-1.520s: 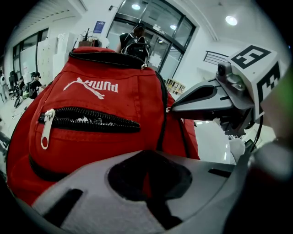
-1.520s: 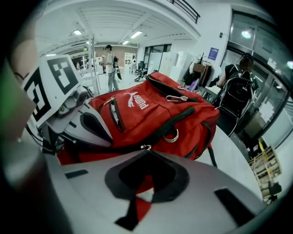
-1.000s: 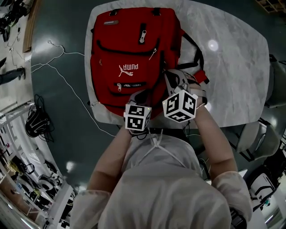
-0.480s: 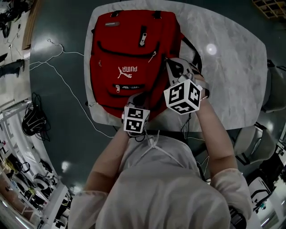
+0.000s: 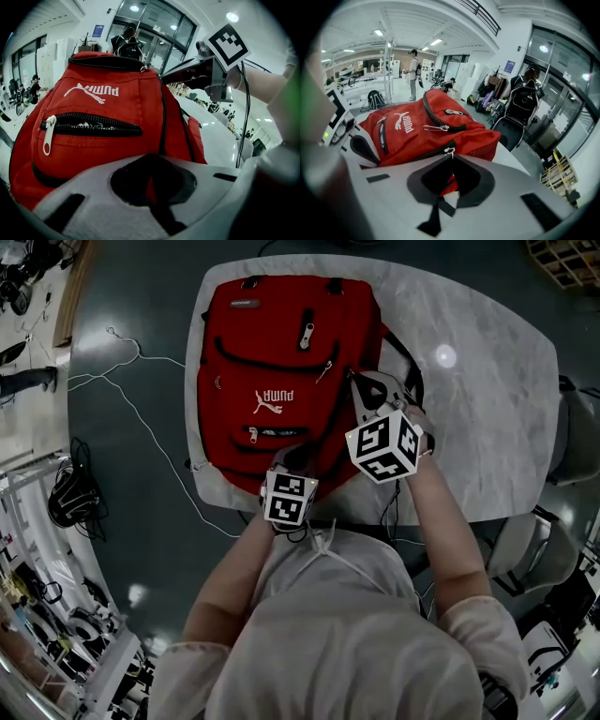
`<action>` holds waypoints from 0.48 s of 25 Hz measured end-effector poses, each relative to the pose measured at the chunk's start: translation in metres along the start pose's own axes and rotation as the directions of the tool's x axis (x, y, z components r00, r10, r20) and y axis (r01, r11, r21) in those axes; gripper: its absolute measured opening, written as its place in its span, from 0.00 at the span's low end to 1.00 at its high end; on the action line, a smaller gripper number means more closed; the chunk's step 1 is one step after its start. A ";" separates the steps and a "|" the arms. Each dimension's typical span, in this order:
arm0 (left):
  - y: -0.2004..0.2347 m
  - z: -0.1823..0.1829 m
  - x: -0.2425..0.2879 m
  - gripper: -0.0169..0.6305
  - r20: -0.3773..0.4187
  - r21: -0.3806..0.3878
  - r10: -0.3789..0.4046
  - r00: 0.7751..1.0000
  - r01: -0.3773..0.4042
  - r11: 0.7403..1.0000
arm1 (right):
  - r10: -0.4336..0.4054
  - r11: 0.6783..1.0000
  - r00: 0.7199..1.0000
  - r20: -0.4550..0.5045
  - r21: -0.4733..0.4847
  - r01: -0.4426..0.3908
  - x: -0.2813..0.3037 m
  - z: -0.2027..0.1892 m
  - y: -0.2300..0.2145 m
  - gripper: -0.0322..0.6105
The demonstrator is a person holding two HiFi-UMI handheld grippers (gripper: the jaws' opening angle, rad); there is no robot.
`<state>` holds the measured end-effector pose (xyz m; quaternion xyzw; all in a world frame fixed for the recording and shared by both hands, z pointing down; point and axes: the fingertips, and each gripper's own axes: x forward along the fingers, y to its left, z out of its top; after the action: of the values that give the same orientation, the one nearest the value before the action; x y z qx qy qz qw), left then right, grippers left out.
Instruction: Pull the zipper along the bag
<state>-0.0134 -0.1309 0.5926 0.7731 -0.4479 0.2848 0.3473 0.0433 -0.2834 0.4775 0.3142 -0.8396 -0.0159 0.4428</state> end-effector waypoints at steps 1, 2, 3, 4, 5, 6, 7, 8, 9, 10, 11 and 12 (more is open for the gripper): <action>0.000 0.001 0.000 0.06 0.000 0.001 -0.001 1.000 0.001 1.000 | -0.005 1.000 1.000 -0.003 -0.007 0.005 0.001 -0.002 0.001 0.10; -0.002 0.002 0.000 0.06 0.000 0.001 -0.005 1.000 0.005 1.000 | -0.010 1.000 1.000 -0.004 -0.008 0.010 0.003 -0.003 0.001 0.10; -0.004 0.003 0.000 0.06 0.000 0.003 -0.010 1.000 0.010 1.000 | -0.013 1.000 1.000 -0.001 -0.002 0.013 0.004 -0.005 0.001 0.17; -0.005 0.004 0.000 0.06 -0.002 0.006 -0.016 1.000 0.016 1.000 | -0.017 1.000 1.000 0.003 0.010 0.016 0.004 -0.006 0.000 0.28; -0.005 0.004 0.000 0.06 -0.005 0.010 -0.020 1.000 0.020 1.000 | -0.019 0.999 1.000 0.007 0.026 0.019 0.004 -0.007 -0.001 0.29; -0.004 0.003 0.000 0.06 -0.009 0.014 -0.021 1.000 0.021 1.000 | -0.021 0.999 1.000 0.010 0.044 0.020 0.002 -0.008 -0.003 0.29; -0.003 0.003 0.001 0.06 -0.014 0.018 -0.021 1.000 0.021 1.000 | -0.023 0.998 1.000 0.014 0.064 0.022 0.000 -0.008 -0.004 0.29; -0.002 0.003 0.000 0.06 -0.018 0.023 -0.022 1.000 0.023 0.999 | -0.027 0.996 0.999 0.020 0.083 0.025 -0.003 -0.008 -0.005 0.29; -0.003 0.004 -0.002 0.06 -0.020 0.026 -0.025 1.000 0.025 0.999 | -0.033 0.995 0.999 0.028 0.100 0.030 -0.007 -0.008 -0.006 0.29; -0.003 0.005 -0.004 0.06 -0.019 0.028 -0.027 0.999 0.027 0.999 | -0.039 0.993 0.999 0.036 0.114 0.034 -0.012 -0.008 -0.006 0.29; -0.004 0.007 -0.007 0.06 -0.013 0.027 -0.028 1.000 0.029 0.999 | -0.043 0.991 0.998 0.045 0.128 0.037 -0.016 -0.007 -0.005 0.29; -0.005 0.009 -0.011 0.06 -0.002 0.023 -0.029 1.000 0.029 0.999 | -0.049 0.989 0.997 0.055 0.143 0.041 -0.022 -0.007 -0.004 0.29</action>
<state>-0.0122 -0.1307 0.5775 0.7832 -0.4329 0.2857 0.3429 0.0595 -0.2732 0.4642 0.3631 -0.8439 0.0249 0.3940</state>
